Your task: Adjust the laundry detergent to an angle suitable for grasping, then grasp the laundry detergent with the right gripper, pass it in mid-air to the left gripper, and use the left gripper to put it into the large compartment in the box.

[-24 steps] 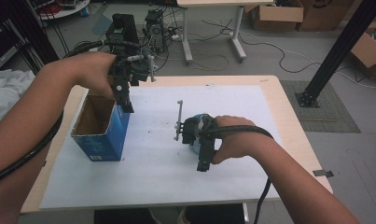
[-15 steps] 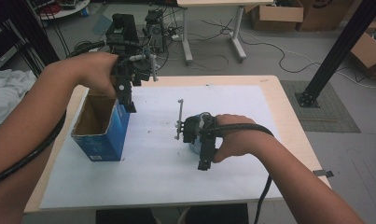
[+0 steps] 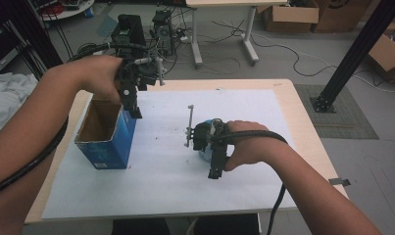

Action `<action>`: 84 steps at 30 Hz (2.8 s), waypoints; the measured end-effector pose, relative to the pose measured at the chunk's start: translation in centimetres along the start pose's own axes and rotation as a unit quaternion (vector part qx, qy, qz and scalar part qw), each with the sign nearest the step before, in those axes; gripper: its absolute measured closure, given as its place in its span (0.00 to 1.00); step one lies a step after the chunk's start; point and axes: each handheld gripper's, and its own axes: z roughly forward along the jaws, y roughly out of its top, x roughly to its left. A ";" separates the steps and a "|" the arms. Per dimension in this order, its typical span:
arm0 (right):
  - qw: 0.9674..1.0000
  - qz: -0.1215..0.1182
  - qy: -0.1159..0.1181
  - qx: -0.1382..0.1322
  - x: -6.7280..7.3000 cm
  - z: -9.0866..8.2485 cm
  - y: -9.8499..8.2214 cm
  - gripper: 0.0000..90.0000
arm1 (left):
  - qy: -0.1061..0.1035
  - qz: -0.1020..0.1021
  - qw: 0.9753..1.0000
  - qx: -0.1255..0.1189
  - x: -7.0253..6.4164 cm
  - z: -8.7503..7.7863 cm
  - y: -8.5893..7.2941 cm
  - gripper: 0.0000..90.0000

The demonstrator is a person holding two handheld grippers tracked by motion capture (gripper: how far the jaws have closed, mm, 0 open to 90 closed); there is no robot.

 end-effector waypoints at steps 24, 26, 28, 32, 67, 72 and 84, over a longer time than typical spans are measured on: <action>1.000 0.015 -0.006 -0.023 0.8 0.1 -1.6 0.00 | 0.000 -0.001 1.000 -0.007 -0.3 0.0 0.0 0.00; 0.998 0.022 -0.004 -0.059 0.9 -0.1 -2.1 0.00 | 0.001 -0.002 1.000 -0.006 -0.4 0.0 0.1 0.00; 0.995 0.026 -0.004 -0.093 1.0 -0.4 -2.5 0.00 | 0.001 -0.002 1.000 -0.003 -0.4 0.0 0.1 0.00; 0.980 0.025 -0.010 -0.199 1.2 -0.9 -3.4 0.00 | 0.001 -0.001 1.000 -0.002 -0.6 -0.1 0.2 0.00; 0.845 0.225 -0.155 -0.459 4.0 3.5 -19.3 0.00 | 0.003 0.010 1.000 -0.004 -1.2 -0.2 1.1 0.00; 0.849 0.237 -0.152 -0.448 2.6 5.1 -19.3 0.00 | 0.003 0.009 1.000 -0.003 -1.3 -0.2 1.2 0.00; 0.853 0.241 -0.128 -0.446 -0.9 9.2 -16.7 0.00 | 0.003 0.006 1.000 0.001 -1.3 -0.1 1.0 0.00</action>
